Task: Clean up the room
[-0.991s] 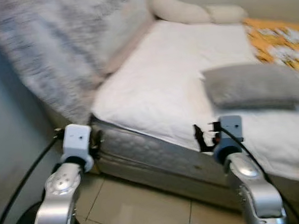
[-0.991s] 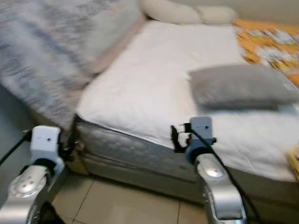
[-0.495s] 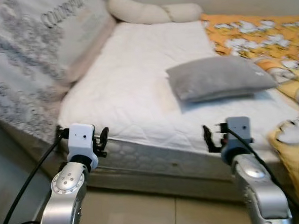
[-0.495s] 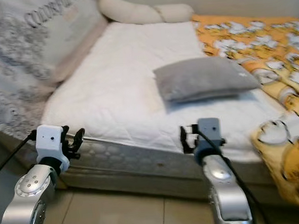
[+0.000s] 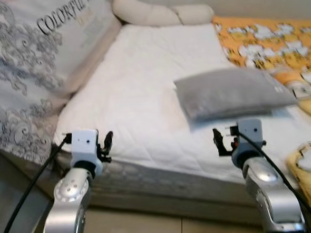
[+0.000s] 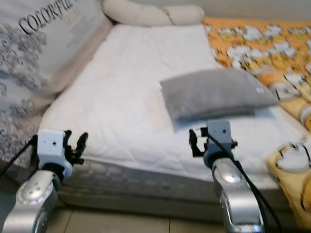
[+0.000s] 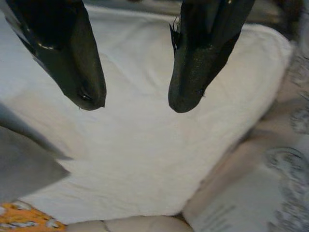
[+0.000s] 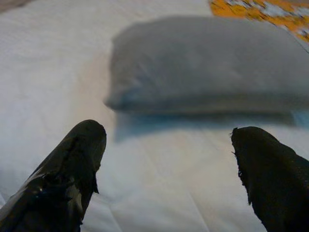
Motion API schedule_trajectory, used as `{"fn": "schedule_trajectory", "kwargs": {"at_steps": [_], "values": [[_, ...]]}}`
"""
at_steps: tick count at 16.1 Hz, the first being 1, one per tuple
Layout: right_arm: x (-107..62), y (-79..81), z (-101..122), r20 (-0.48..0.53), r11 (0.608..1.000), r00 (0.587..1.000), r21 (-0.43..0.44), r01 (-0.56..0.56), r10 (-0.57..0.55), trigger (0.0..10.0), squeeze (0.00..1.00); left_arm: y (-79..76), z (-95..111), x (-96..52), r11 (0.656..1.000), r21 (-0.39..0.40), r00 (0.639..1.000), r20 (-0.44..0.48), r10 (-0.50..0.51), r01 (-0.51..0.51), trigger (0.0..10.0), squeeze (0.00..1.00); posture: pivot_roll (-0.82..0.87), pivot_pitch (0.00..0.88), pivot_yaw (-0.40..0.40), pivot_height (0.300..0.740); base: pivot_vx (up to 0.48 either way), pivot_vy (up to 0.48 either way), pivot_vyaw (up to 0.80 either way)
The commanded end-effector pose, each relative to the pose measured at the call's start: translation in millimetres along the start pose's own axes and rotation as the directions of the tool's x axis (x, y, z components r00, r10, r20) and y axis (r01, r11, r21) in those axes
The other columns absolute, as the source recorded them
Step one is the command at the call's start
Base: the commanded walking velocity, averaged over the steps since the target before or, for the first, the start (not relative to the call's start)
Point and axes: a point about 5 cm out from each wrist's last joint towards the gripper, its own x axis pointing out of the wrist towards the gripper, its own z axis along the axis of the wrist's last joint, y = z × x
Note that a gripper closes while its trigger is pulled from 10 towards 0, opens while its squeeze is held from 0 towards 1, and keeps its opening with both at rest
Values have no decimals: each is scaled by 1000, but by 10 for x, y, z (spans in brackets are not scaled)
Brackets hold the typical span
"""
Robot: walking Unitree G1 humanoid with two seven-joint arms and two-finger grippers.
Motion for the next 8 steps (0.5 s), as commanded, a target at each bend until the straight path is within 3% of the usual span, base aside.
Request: {"fn": "schedule_trajectory", "kwargs": {"at_steps": [1, 8], "values": [[8, 88, 61, 26, 999, 999, 7, -35, 35, 10000, 0, 69, 31, -14, 1000, 16, 1000, 7, 21, -21, 10000, 0, -52, 0, -9, 740, 450, 0, 0], [19, 81, 52, 19, 1000, 1000, 3, -23, 23, 10000, 0, 67, 49, -1, 1000, 24, 1000, 9, 16, -16, 10000, 0, -52, 0, -7, 740, 452, 0, -734]]}}
